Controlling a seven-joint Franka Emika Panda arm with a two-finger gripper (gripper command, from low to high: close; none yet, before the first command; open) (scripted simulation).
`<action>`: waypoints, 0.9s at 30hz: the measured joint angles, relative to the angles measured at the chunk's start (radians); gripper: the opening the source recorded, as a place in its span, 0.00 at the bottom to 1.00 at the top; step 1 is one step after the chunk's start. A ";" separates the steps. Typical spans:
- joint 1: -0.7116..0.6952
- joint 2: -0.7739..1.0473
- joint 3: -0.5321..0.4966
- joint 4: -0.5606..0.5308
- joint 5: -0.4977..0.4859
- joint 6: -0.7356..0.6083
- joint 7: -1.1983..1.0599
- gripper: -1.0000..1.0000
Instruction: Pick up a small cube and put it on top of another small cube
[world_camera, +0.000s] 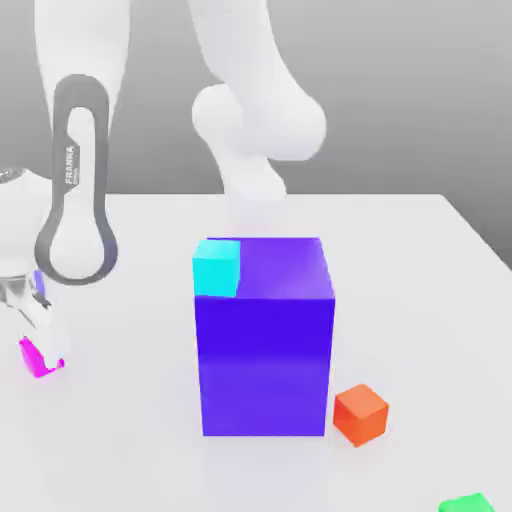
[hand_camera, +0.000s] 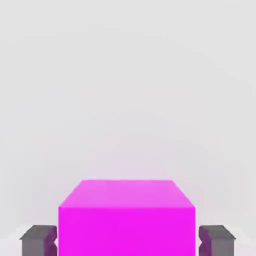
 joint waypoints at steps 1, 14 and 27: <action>0.000 0.000 0.000 0.000 -0.001 0.000 0.001 0.00; 0.239 -0.181 -0.039 0.077 -0.271 -0.224 0.271 0.00; 0.655 -0.075 0.256 0.361 -0.395 -0.400 0.535 0.00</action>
